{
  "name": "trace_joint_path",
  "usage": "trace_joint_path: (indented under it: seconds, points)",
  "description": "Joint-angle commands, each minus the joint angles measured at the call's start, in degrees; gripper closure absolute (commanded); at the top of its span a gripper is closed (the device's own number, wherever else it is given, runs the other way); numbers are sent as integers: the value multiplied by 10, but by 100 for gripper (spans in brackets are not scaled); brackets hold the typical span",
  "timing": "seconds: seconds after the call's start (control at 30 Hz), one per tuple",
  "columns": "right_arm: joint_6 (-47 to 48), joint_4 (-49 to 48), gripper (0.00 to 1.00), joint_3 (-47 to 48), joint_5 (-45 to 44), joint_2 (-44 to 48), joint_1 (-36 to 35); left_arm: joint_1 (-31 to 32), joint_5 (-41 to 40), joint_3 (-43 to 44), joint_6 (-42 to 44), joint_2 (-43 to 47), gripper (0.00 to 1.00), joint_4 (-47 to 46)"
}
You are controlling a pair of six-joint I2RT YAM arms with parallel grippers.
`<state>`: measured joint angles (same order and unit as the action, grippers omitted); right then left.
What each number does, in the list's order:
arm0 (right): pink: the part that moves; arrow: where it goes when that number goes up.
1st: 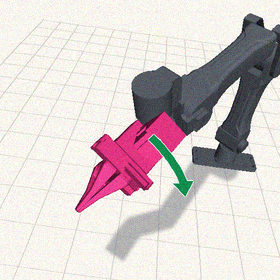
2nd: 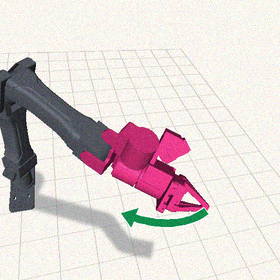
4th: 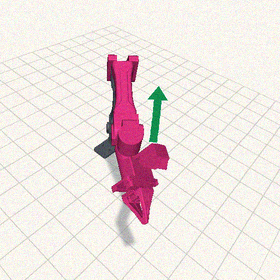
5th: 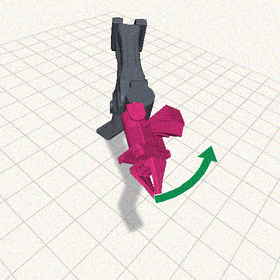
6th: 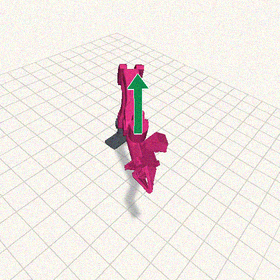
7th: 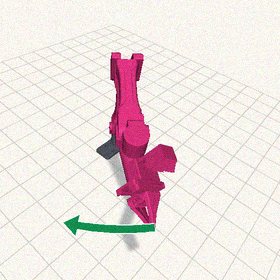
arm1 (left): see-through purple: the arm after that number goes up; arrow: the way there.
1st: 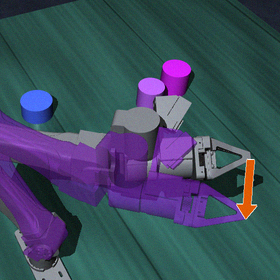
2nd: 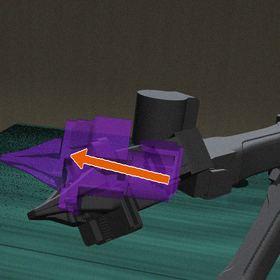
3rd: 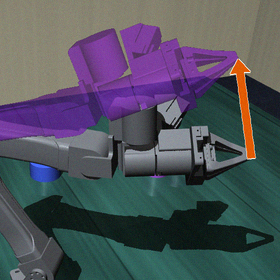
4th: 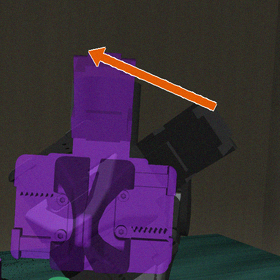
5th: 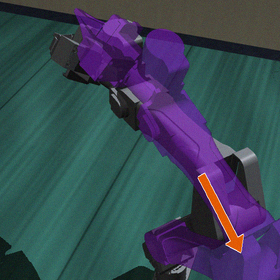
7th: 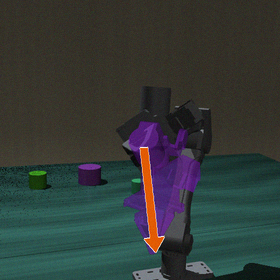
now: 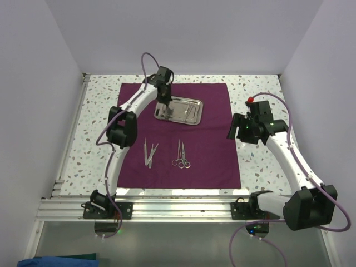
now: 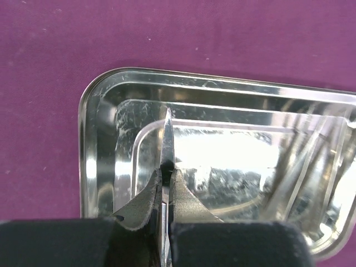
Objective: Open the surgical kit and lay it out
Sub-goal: Pick up the medical item from the container, then place the medical item in the surgical kit.
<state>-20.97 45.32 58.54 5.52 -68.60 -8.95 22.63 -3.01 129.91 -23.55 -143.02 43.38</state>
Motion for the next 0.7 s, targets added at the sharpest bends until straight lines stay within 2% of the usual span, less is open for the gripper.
trace_joint_path:
  seconds: [0.0,0.13,0.27,0.33,0.43,0.5,0.67]
  points:
    - [0,-17,28,10,11,21,2,0,18,-24,-17,100,100,-4]
    - [-3,-16,28,7,21,30,2,21,-13,-107,-40,177,100,-15]
    - [-15,-16,28,5,31,36,2,57,-67,-180,-91,251,100,17]
    - [-25,-13,28,6,36,37,2,88,-81,-240,-125,275,100,22]
    - [-40,-3,28,7,50,43,2,134,-95,-345,-170,342,100,-19]
    - [-46,3,28,6,56,50,1,153,-101,-413,-192,363,100,-35]
    - [-57,21,28,-10,54,69,1,207,-124,-481,-233,389,100,-45]
